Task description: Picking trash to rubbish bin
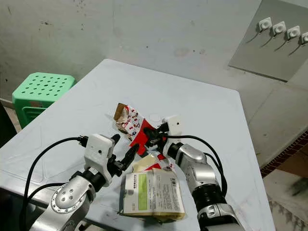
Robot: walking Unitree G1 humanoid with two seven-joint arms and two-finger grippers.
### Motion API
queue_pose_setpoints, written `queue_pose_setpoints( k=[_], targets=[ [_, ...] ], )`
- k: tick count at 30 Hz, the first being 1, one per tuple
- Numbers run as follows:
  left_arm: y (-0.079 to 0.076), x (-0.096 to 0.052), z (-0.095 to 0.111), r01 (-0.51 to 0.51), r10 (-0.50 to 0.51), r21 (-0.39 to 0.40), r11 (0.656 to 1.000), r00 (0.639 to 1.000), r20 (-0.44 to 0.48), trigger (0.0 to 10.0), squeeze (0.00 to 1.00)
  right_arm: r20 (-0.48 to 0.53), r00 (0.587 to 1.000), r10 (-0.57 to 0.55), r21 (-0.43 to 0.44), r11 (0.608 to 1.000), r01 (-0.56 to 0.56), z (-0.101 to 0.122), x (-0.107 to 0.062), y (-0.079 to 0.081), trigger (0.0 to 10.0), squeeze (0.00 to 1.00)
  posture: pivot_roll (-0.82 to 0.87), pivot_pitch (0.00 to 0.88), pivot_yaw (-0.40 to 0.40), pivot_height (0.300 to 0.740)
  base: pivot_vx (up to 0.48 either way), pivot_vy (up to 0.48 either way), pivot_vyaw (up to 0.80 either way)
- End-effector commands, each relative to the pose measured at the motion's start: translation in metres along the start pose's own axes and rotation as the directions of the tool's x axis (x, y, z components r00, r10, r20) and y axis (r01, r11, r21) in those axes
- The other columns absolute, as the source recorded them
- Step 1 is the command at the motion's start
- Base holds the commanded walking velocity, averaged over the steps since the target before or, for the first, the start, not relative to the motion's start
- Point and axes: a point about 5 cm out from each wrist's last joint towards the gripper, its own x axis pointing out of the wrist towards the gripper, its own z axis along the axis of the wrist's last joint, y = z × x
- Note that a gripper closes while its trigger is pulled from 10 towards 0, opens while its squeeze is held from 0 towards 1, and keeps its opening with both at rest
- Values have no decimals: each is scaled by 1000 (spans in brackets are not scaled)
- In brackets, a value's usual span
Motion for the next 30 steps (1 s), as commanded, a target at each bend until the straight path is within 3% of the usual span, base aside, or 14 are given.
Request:
queue_pose_setpoints(
  k=[1,4,6,7,9,14,15,16,18,19,25,27,28,30],
  targets=[
    [-2,3,3,16,-16,9,1000,1000,18,10000,0,59,998,-29,8,1000,29,8,-4,-6,0,0,64,0,-131,740,0,0,0],
    [8,10,6,-9,8,28,1000,999,35,10000,0,164,985,-55,28,998,51,23,-8,-10,0,0,53,0,-121,740,0,0,0],
    [24,21,11,-55,53,28,998,997,55,10000,0,282,953,-107,23,994,105,41,-16,-15,0,0,29,0,-103,740,0,0,0],
    [24,21,11,-55,53,28,998,997,55,10000,0,282,953,-107,23,994,105,41,-16,-15,0,0,29,0,-103,740,0,0,0],
    [49,37,21,-109,107,21,994,991,85,10000,0,392,898,-199,34,979,202,58,-31,-24,0,0,7,0,-83,740,0,0,0],
    [66,50,25,-136,134,14,991,987,88,10000,0,437,849,-299,15,945,325,63,-43,-29,0,0,-15,0,-61,740,0,0,0],
    [69,53,25,-140,139,13,990,986,88,10000,0,437,840,-320,11,936,351,62,-46,-30,7451,0,-20,0,-56,740,0,0,0],
    [72,58,24,-149,146,25,989,985,93,10000,0,421,826,-375,-11,908,418,60,-50,-33,10000,0,-33,0,-45,740,0,0,0],
    [75,62,23,-155,153,21,988,984,94,10000,0,404,815,-415,-23,886,462,56,-54,-35,10000,0,-44,0,-37,740,0,0,0],
    [79,68,22,-161,160,5,987,982,98,10000,0,390,783,-484,-38,842,539,51,-61,-37,10000,0,-63,0,-22,740,0,0,0],
    [81,70,20,-160,156,26,987,981,117,10000,0,420,716,-557,-27,782,623,48,-78,-30,10000,0,-90,0,6,740,0,0,0],
    [84,66,16,-154,155,-17,988,982,111,10000,0,450,707,-546,-32,781,623,46,-86,-21,10000,0,-100,0,17,740,0,0,0],
    [88,61,10,-143,151,-84,986,983,107,10000,0,470,674,-570,-40,749,661,44,-94,-14,10000,0,-108,0,22,740,0,0,0],
    [90,55,7,-139,152,-106,985,982,117,10000,0,479,654,-586,-38,730,682,41,-100,-7,10000,0,-111,0,25,740,0,0,0]
  ],
)
